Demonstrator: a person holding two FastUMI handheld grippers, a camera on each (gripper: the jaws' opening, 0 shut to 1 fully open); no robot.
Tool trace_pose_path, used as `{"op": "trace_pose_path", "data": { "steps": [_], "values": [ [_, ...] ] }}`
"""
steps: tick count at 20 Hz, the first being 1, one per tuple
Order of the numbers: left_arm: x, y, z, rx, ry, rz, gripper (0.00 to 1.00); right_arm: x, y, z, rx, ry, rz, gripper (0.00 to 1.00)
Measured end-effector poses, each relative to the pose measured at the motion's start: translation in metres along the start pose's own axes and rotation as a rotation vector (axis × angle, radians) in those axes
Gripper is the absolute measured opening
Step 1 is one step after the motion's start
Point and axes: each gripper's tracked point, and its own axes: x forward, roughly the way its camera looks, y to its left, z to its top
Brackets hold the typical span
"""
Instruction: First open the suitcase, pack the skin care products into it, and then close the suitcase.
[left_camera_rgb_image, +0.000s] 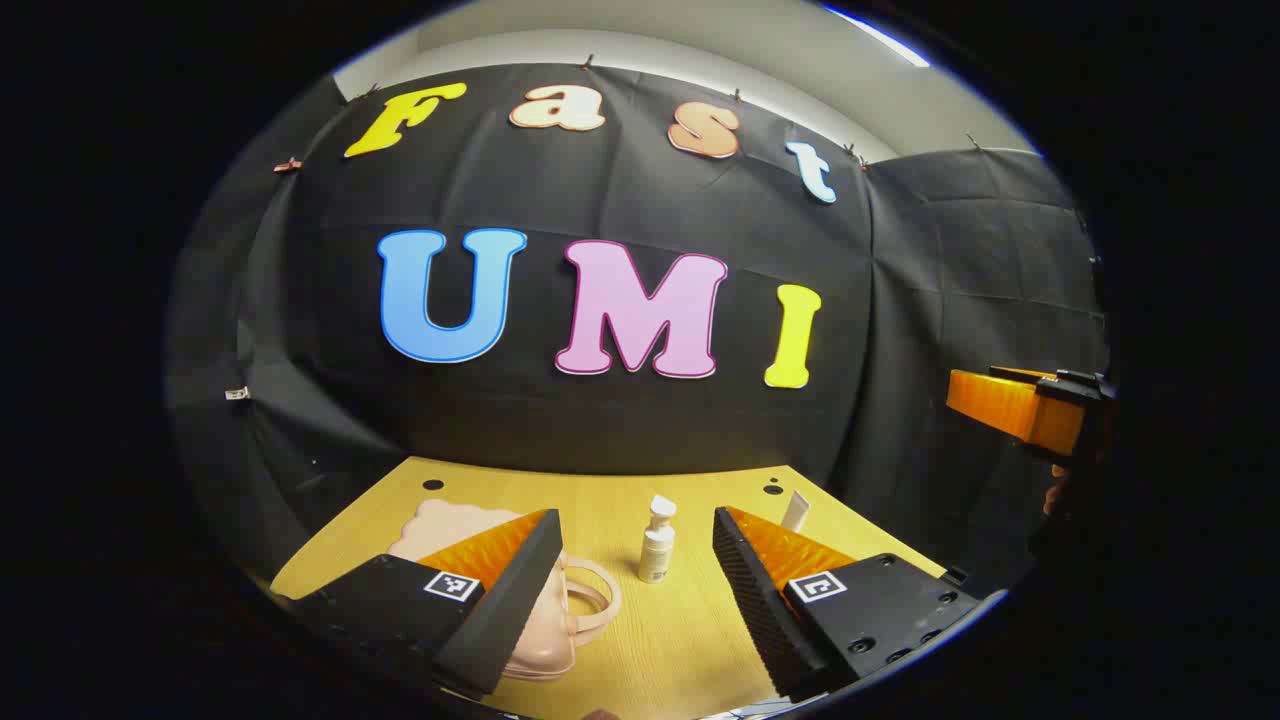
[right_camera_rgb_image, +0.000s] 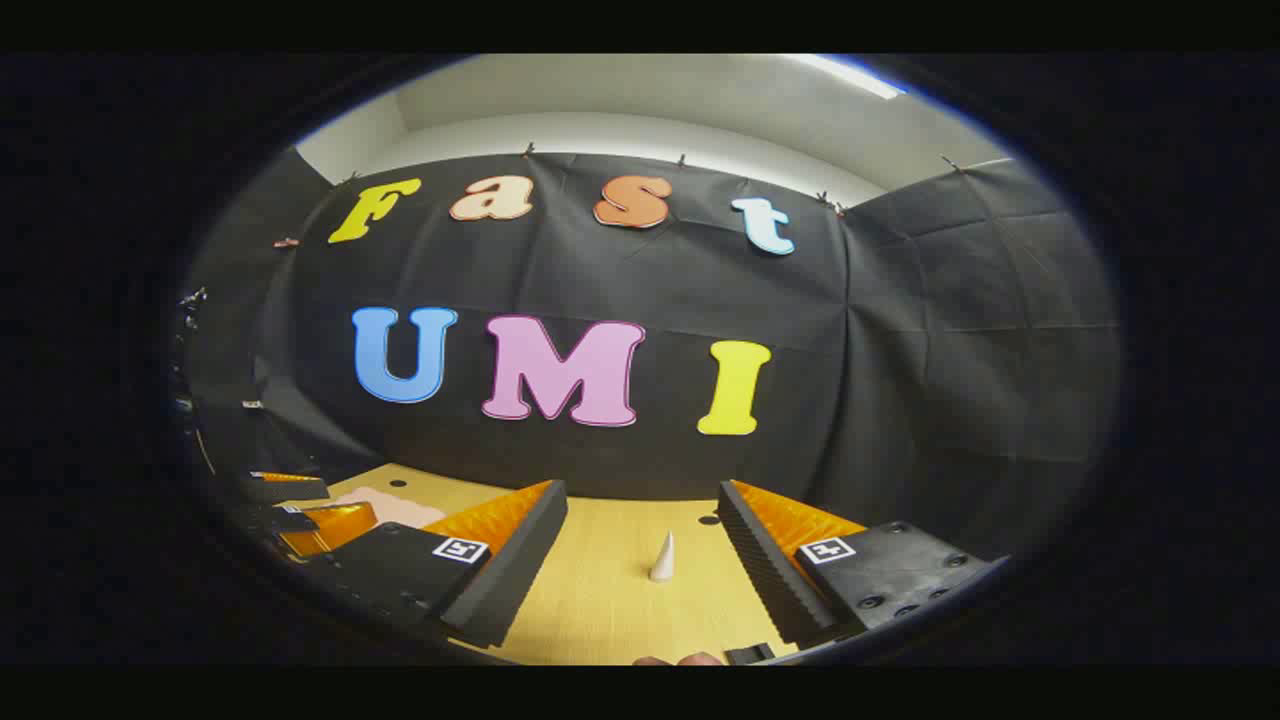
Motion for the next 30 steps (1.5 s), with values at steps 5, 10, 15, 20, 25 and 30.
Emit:
{"op": "trace_pose_path", "data": {
  "steps": [5, 10, 15, 20, 25, 30],
  "values": [
    [0.004, 0.007, -0.001, 0.005, -0.002, 0.029, 0.96, 0.013, 0.021, 0.003, 0.014, 0.006, 0.051, 0.96],
    [0.011, 0.005, -0.006, 0.027, 0.012, 0.024, 0.96, 0.019, 0.025, 0.004, 0.002, -0.013, 0.059, 0.96],
    [0.015, 0.007, -0.012, 0.046, 0.034, 0.003, 0.96, 0.020, 0.017, -0.005, 0.017, 0.002, 0.039, 0.96],
    [0.028, 0.002, -0.033, 0.047, 0.080, -0.021, 0.96, 0.018, 0.004, -0.025, -0.004, 0.027, 0.012, 0.97],
    [0.060, -0.003, -0.100, 0.089, 0.262, -0.030, 0.96, 0.018, -0.008, -0.035, 0.006, 0.050, 0.001, 0.97],
    [0.104, 0.000, -0.151, 0.092, 0.404, -0.008, 0.96, 0.020, -0.030, -0.051, -0.045, 0.076, 0.004, 0.97]
  ]
}}
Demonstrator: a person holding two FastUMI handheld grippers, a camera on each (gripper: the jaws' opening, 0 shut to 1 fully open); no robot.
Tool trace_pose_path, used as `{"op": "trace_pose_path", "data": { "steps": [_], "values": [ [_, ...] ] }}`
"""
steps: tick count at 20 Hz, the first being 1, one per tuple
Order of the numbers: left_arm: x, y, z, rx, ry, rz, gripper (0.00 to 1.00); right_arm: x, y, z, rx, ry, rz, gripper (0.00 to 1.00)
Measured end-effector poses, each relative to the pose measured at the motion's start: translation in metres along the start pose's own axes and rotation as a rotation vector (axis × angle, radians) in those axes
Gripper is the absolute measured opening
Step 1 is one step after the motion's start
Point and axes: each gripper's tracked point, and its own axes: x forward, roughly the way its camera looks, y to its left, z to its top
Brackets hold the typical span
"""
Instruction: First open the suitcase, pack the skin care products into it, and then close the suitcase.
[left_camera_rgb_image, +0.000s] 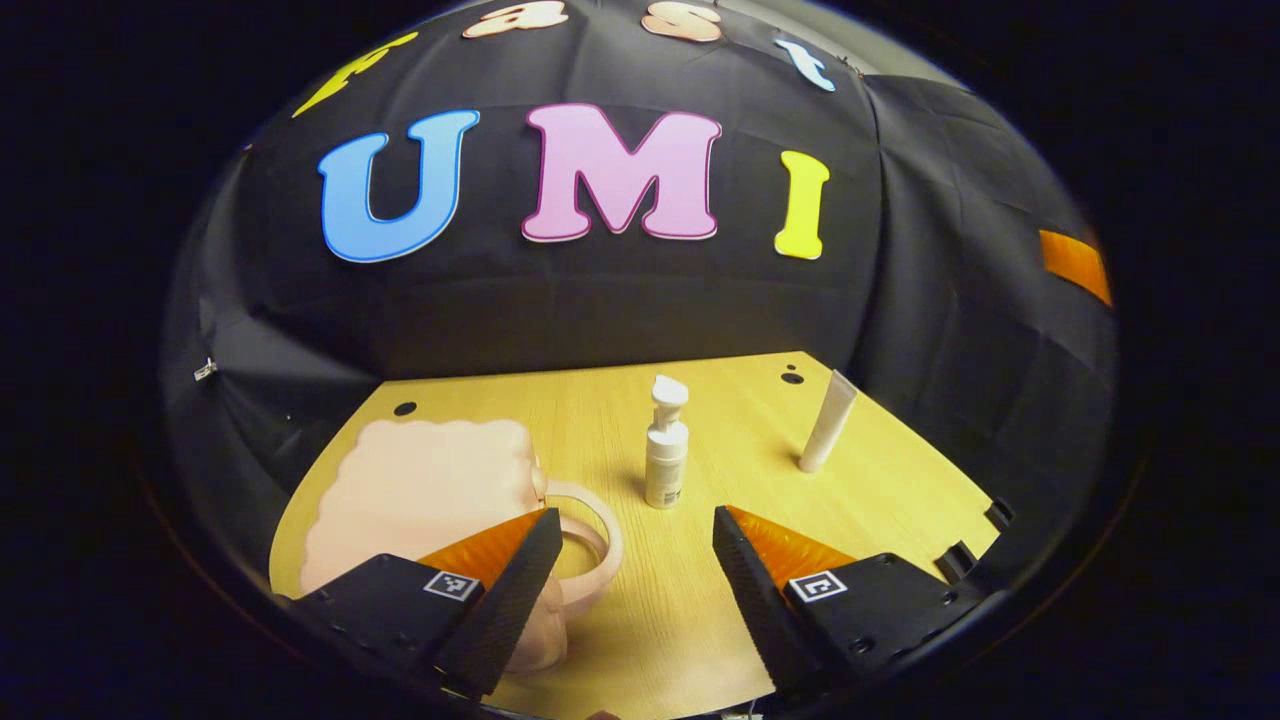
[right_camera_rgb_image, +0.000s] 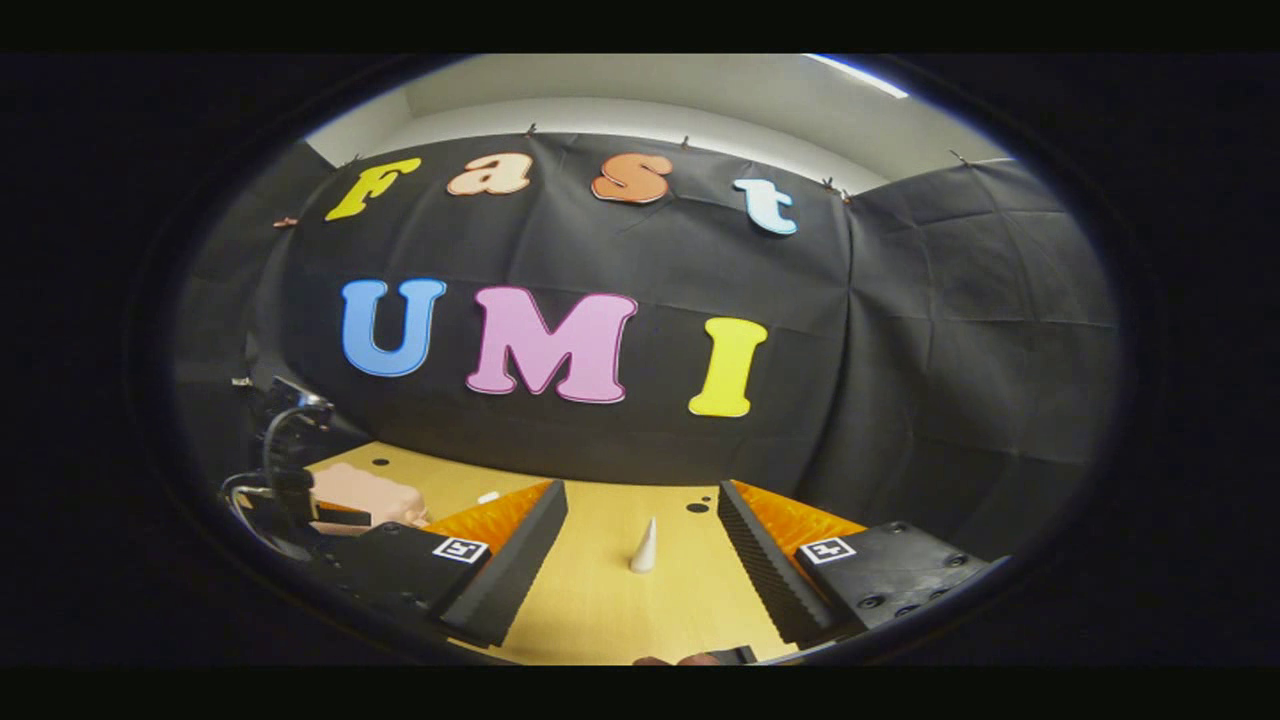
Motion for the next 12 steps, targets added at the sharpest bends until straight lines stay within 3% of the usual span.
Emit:
{"op": "trace_pose_path", "data": {
  "steps": [9, 12],
  "values": [
    [0.089, 0.020, -0.046, -0.035, 0.280, 0.151, 0.96, 0.051, -0.022, -0.066, -0.045, 0.115, 0.150, 0.96],
    [0.108, 0.026, -0.050, 0.018, 0.327, 0.203, 0.95, 0.082, -0.033, -0.080, -0.010, 0.144, 0.196, 0.97]
  ]
}}
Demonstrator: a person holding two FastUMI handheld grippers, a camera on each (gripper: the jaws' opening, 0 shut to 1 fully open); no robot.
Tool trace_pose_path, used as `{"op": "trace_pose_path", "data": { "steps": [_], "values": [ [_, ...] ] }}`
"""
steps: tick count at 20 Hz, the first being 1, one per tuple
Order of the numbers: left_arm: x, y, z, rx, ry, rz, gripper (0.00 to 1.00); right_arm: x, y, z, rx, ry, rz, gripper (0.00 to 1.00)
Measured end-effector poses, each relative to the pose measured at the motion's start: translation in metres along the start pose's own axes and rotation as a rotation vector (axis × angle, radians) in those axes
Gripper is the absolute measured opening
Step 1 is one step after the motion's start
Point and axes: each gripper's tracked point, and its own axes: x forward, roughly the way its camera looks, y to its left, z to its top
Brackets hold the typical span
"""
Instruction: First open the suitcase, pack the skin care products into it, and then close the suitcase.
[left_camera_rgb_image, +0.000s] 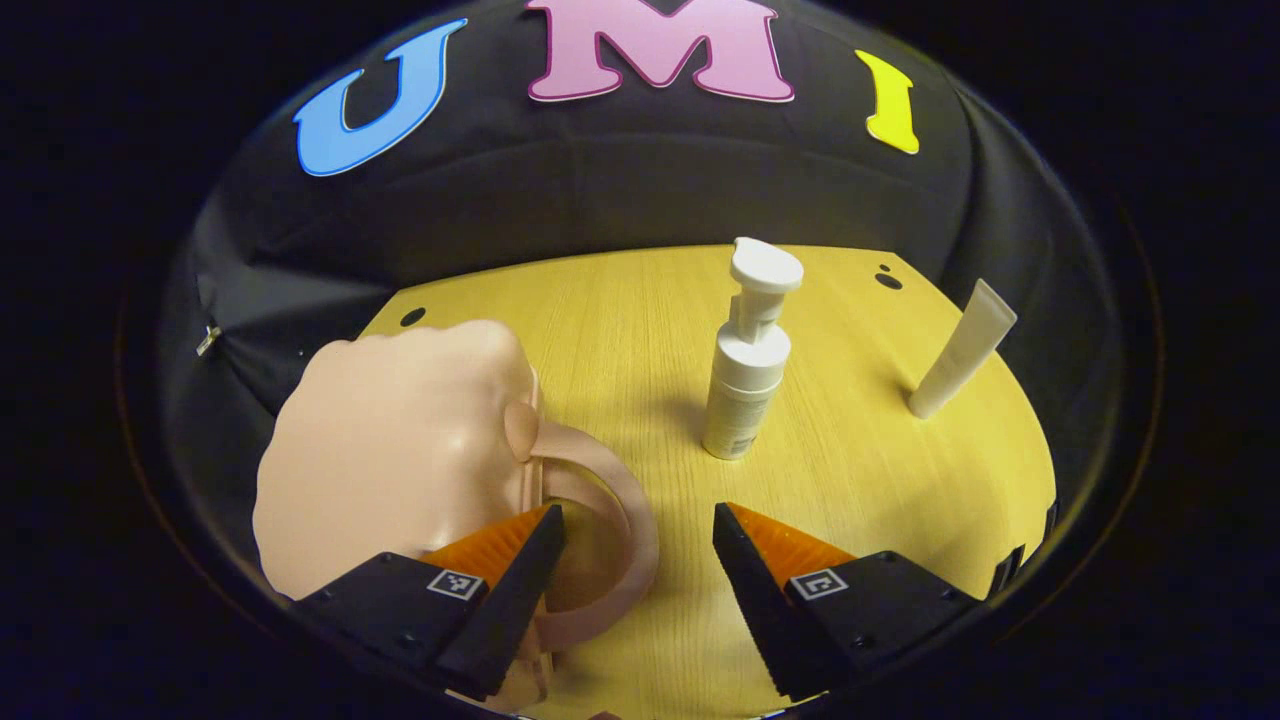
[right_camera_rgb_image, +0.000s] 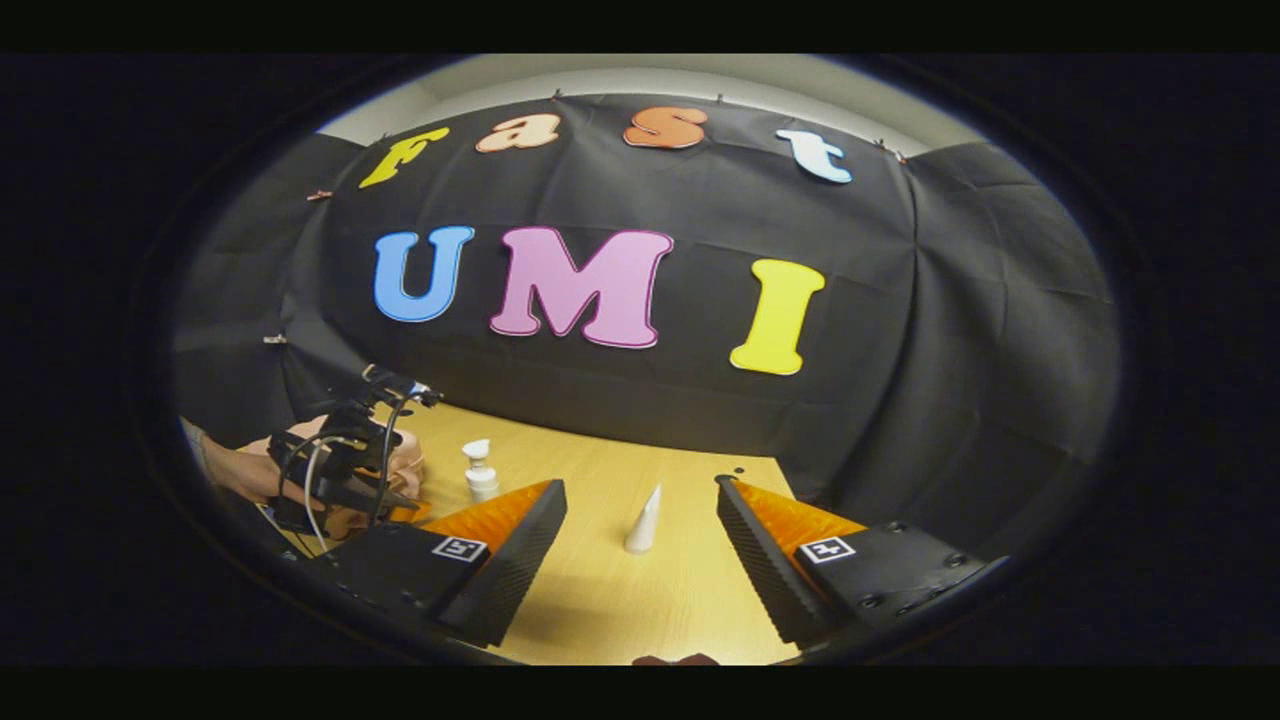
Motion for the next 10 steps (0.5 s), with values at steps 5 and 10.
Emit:
{"op": "trace_pose_path", "data": {
  "steps": [5, 10],
  "values": [
    [0.023, -0.008, -0.011, -0.015, 0.072, 0.011, 0.68, 0.039, -0.023, -0.018, 0.057, 0.075, 0.081, 0.97],
    [0.000, -0.004, 0.008, -0.061, 0.055, -0.058, 0.14, 0.056, -0.035, -0.012, 0.055, 0.073, 0.078, 0.97]
  ]
}}
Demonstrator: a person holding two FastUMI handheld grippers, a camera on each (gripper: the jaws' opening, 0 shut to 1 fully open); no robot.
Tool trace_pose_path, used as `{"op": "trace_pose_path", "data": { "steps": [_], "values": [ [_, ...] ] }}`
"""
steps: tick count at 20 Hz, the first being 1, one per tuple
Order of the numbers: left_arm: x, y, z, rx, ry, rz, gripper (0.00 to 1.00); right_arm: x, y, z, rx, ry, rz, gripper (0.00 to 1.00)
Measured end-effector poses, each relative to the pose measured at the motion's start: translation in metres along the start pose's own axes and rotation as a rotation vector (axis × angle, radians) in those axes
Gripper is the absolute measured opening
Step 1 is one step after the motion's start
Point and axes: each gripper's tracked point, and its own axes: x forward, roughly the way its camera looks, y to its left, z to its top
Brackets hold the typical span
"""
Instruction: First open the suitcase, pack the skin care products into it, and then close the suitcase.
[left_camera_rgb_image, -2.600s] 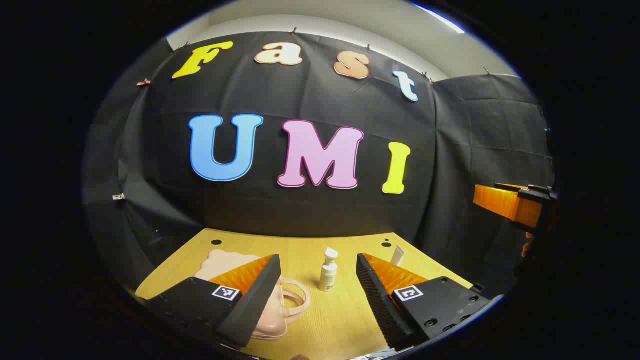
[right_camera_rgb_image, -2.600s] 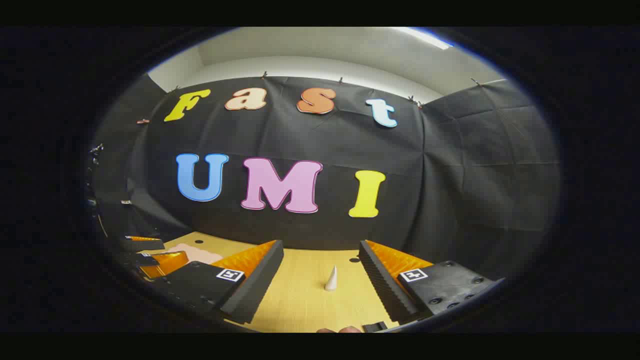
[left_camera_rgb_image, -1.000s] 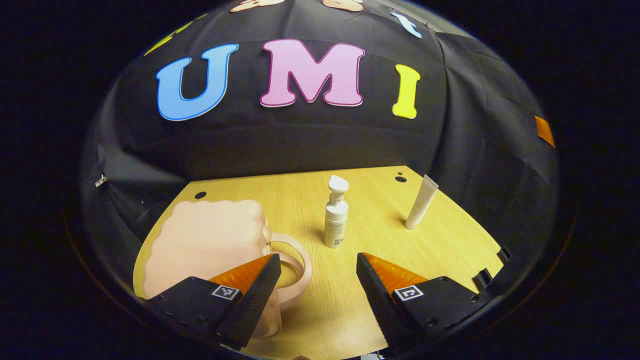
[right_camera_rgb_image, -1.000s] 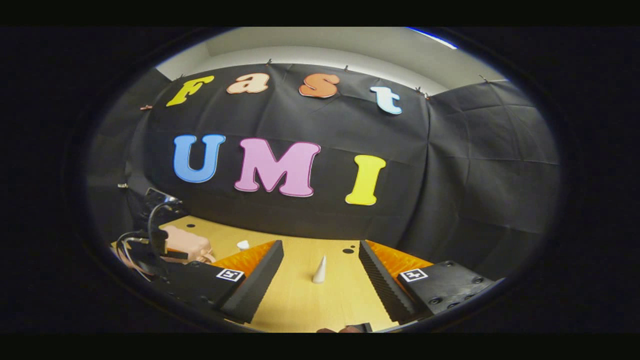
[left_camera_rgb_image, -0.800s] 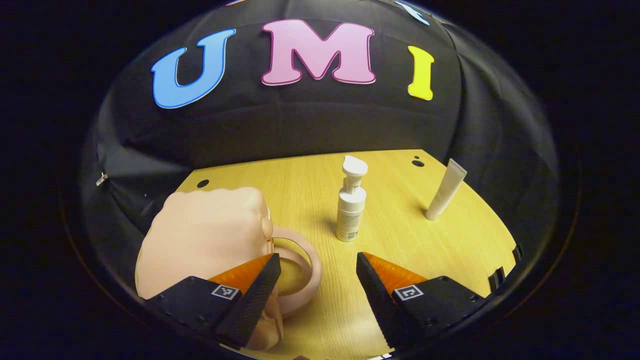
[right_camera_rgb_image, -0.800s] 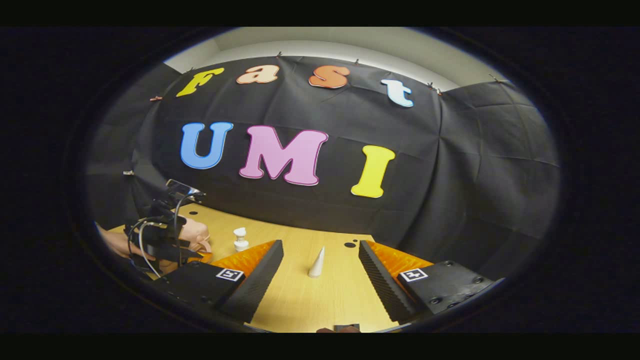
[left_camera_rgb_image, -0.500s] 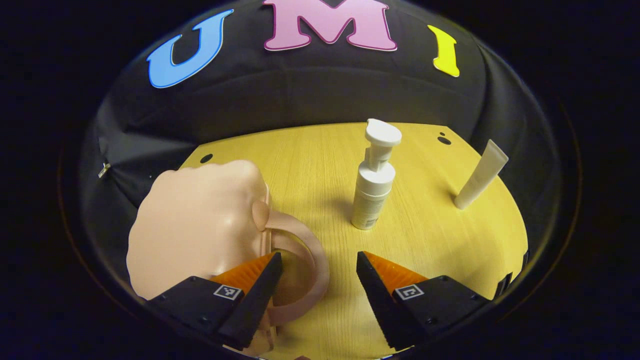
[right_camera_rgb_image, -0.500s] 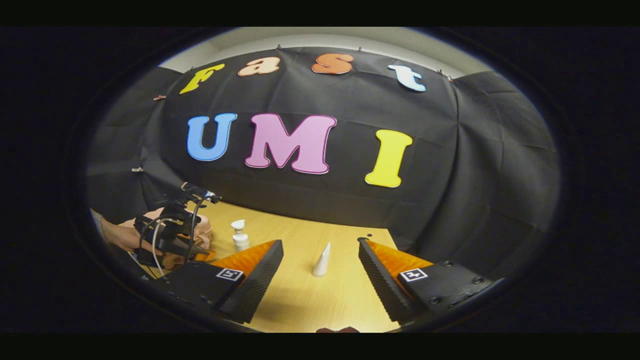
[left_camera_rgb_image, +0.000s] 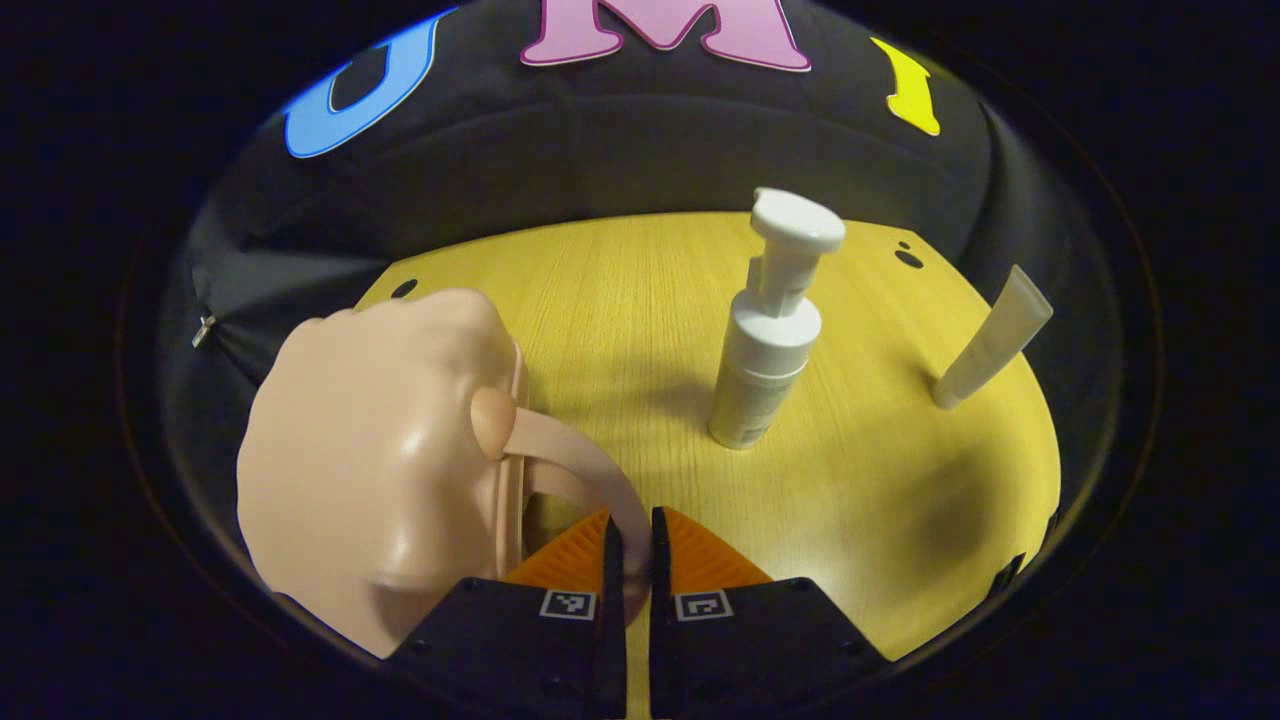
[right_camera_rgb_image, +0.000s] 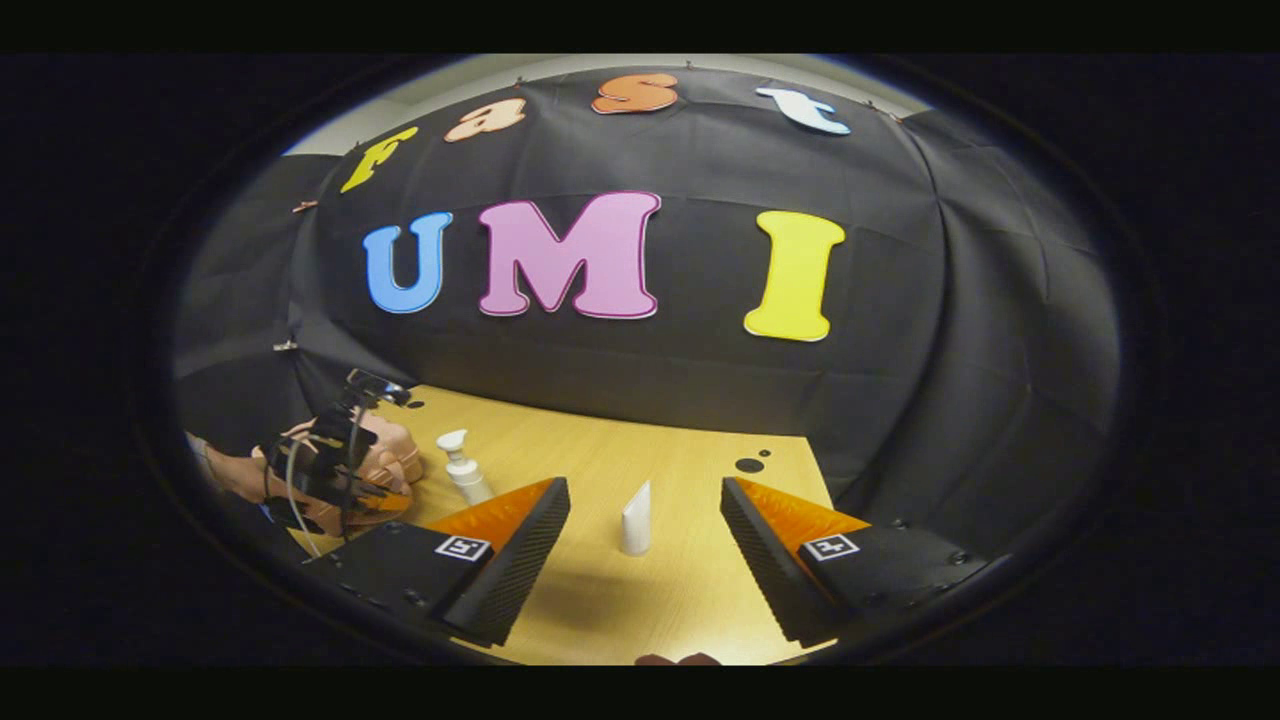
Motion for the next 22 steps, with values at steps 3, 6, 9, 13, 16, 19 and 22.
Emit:
{"op": "trace_pose_path", "data": {
  "steps": [3, 6, 9, 13, 16, 19, 22],
  "values": [
    [-0.044, 0.013, 0.026, -0.027, -0.022, -0.053, 0.14, 0.004, 0.008, 0.002, 0.012, 0.002, -0.042, 0.97],
    [-0.104, 0.044, 0.056, -0.007, -0.094, -0.123, 0.14, 0.003, 0.032, 0.013, 0.035, -0.024, -0.066, 0.97],
    [-0.148, 0.078, 0.072, -0.044, -0.136, -0.184, 0.14, 0.007, 0.055, 0.018, 0.017, -0.038, -0.090, 0.97],
    [-0.187, 0.147, 0.101, -0.156, -0.186, -0.243, 0.14, 0.010, 0.087, 0.032, 0.054, -0.047, -0.075, 0.97],
    [-0.207, 0.248, 0.125, -0.158, -0.240, -0.135, 0.14, 0.013, 0.099, 0.032, 0.054, -0.043, -0.096, 0.97],
    [-0.208, 0.379, 0.131, -0.006, -0.275, 0.137, 0.14, 0.012, 0.113, 0.031, 0.063, -0.045, -0.112, 0.97],
    [-0.179, 0.477, 0.109, 0.011, -0.235, 0.230, 0.12, 0.009, 0.127, 0.025, 0.062, -0.027, -0.128, 0.97]
  ]
}}
